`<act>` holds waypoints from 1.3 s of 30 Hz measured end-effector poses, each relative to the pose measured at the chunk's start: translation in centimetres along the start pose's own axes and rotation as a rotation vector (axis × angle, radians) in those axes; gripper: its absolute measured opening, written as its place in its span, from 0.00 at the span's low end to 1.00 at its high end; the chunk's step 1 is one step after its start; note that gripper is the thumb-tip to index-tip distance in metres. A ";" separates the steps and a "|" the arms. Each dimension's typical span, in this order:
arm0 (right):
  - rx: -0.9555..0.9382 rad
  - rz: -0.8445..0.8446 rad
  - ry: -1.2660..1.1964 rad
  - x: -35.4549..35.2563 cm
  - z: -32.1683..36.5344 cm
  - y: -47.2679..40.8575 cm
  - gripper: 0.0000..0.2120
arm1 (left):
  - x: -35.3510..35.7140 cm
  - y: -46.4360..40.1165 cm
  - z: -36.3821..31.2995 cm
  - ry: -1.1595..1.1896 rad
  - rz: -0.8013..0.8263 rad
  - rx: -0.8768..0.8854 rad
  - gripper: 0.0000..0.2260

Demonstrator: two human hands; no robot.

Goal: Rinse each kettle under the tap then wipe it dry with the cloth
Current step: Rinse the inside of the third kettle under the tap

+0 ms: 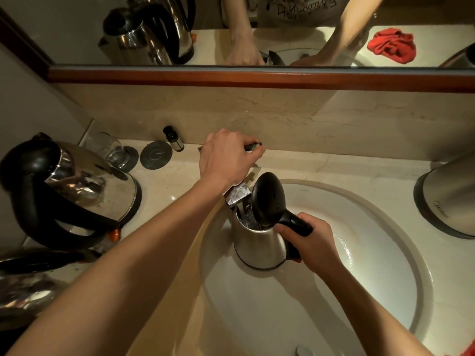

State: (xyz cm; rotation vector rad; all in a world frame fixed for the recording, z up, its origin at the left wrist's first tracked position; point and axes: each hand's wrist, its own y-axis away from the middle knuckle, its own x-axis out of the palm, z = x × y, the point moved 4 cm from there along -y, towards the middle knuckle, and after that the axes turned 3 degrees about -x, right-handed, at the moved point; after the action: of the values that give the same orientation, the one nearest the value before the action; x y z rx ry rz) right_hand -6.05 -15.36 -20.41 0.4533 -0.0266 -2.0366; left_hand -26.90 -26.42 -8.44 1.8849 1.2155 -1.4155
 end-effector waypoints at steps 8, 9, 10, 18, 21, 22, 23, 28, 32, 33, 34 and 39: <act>-0.004 0.003 -0.006 0.0 0.1 0.0 0.25 | -0.3 0.1 -0.2 -0.002 0.002 -0.006 0.16; -0.007 0.009 -0.004 0.0 0.2 0.0 0.23 | -0.3 0.1 -0.2 -0.001 0.003 -0.008 0.16; -0.009 0.013 -0.003 -0.1 0.2 0.0 0.21 | -0.3 0.1 -0.2 -0.002 0.004 -0.009 0.16; -0.016 0.005 -0.010 0.0 0.2 -0.1 0.24 | -0.3 0.1 -0.1 -0.009 0.004 -0.018 0.17; -0.013 0.004 -0.034 0.0 0.3 -0.1 0.25 | -0.4 0.1 -0.2 -0.001 0.003 -0.020 0.17; -0.017 0.004 -0.039 0.0 0.3 0.0 0.25 | -0.4 0.2 -0.2 0.002 0.003 -0.020 0.17; -0.024 0.005 -0.040 0.0 0.3 0.0 0.24 | -0.4 0.2 -0.2 0.003 0.003 -0.018 0.17; -0.059 0.002 -0.037 -0.1 0.3 -0.1 0.22 | -0.5 0.1 -0.3 0.009 0.003 -0.015 0.17; -0.085 -0.008 0.004 -0.1 0.1 -0.1 0.20 | -0.8 0.3 -0.5 0.030 -0.003 -0.030 0.15; -0.090 -0.010 0.013 -0.2 0.1 -0.2 0.20 | -0.8 0.3 -0.5 0.032 -0.002 -0.031 0.15; -0.093 -0.012 0.019 -0.2 0.0 -0.2 0.20 | -0.9 0.4 -0.6 0.032 -0.001 -0.031 0.15; -0.086 -0.013 -0.014 -0.1 0.1 0.0 0.24 | -0.9 0.5 -0.7 0.028 -0.001 -0.034 0.14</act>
State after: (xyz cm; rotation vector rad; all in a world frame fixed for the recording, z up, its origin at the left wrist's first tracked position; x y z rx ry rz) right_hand -6.08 -15.27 -20.28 0.3859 0.0553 -2.0453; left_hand -26.24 -26.45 -7.42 1.8873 1.2462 -1.3648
